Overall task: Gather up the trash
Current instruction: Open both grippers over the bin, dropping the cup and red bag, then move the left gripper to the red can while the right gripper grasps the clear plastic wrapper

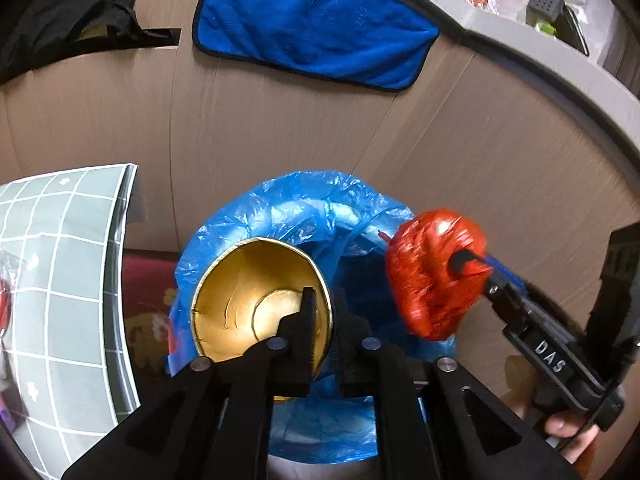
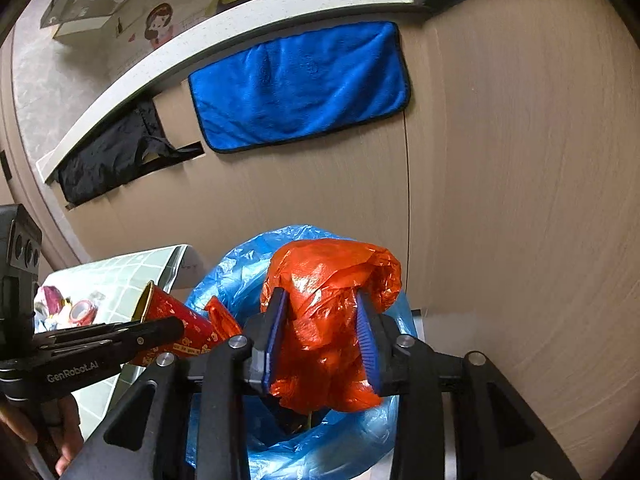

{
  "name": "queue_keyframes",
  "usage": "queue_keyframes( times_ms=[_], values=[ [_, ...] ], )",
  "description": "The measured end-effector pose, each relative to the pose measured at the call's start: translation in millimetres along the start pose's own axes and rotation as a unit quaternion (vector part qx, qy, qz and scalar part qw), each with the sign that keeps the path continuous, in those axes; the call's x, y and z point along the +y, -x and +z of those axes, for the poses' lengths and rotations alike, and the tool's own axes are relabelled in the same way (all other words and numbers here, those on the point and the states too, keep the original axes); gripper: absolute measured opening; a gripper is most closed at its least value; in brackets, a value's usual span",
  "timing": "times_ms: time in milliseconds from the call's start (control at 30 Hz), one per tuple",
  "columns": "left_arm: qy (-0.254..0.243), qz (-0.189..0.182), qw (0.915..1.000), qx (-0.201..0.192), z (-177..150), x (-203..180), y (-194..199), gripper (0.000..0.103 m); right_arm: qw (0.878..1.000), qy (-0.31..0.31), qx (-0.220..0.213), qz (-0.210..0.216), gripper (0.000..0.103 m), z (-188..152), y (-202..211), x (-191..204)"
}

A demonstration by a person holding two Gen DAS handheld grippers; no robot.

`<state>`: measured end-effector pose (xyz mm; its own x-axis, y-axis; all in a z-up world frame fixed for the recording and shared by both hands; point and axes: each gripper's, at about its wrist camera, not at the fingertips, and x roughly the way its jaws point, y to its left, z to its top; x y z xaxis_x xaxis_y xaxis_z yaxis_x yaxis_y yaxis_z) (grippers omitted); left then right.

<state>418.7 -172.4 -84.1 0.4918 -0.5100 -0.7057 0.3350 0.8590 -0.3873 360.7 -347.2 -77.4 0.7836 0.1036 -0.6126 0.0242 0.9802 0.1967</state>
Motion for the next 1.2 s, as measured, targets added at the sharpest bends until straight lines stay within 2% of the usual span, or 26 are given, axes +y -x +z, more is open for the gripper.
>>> queue_keyframes(
  times_ms=[67,167,300,433,567,800,900,1000,1200],
  values=[
    [0.015,-0.018,0.9997,-0.001,4,2,6,0.025,1.0,-0.009,-0.003,0.0,0.038,-1,3,-2],
    [0.024,-0.029,0.9992,-0.014,10,4,22,0.025,1.0,-0.011,-0.013,0.0,0.039,0,12,0],
    [0.014,-0.008,0.9985,-0.052,15,6,57,0.025,1.0,-0.003,-0.021,-0.009,0.039,3,27,7],
    [0.03,0.02,0.9951,-0.092,8,23,104,0.025,1.0,0.008,-0.03,-0.006,0.039,3,44,19],
    [0.046,0.046,0.9926,-0.103,-10,50,144,0.025,0.999,0.018,-0.039,0.015,0.039,3,58,37],
    [0.045,0.096,0.9885,-0.108,-45,101,207,0.025,0.995,0.057,-0.04,0.068,0.039,-2,69,104],
    [0.047,0.135,0.9823,-0.122,-57,128,237,0.025,0.992,0.082,-0.034,0.093,0.039,-7,67,139],
    [0.068,0.168,0.9738,-0.138,-71,160,265,0.025,0.986,0.109,-0.022,0.121,0.039,-15,64,172],
    [0.124,0.204,0.9591,-0.152,-104,218,293,0.025,0.971,0.163,0.02,0.172,0.039,-36,48,239]
  ],
)
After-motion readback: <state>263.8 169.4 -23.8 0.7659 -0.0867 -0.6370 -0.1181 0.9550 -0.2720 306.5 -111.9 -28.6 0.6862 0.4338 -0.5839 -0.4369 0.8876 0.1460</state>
